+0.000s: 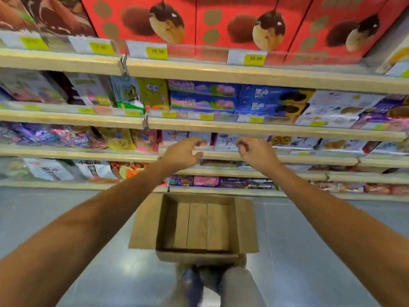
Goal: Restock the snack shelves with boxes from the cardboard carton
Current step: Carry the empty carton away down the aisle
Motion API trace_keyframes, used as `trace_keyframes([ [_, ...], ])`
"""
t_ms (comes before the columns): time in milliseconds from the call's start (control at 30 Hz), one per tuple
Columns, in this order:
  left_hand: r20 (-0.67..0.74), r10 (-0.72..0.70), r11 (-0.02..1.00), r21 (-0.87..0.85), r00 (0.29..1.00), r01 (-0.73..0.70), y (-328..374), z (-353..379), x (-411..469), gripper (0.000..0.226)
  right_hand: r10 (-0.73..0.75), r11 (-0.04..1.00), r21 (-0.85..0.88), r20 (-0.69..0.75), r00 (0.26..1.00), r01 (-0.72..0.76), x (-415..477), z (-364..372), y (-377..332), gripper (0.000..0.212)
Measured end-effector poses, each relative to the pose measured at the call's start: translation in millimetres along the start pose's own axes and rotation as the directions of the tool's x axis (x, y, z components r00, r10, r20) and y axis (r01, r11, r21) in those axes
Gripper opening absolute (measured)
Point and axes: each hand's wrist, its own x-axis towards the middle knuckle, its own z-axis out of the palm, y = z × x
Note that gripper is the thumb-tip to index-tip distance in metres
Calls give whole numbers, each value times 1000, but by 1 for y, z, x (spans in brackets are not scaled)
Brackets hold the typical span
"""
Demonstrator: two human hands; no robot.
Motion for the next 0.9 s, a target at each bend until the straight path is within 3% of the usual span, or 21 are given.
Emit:
trace_keyframes([
  [167, 242, -171, 985, 29, 955, 169, -49, 89, -18, 43, 140, 990, -19, 283, 949, -140, -32, 101, 23, 25],
  [367, 438, -224, 973, 55, 871, 223, -90, 184, -37, 52, 135, 990, -36, 466, 875, -133, -69, 187, 54, 26],
  [733, 653, -177, 981, 173, 737, 82, -153, 400, -42, 62, 196, 979, -102, 701, 685, -176, -148, 373, 173, 23],
  [900, 683, -162, 981, 192, 712, 39, -167, 479, -22, 65, 150, 989, -112, 708, 690, -99, -169, 431, 236, 26],
])
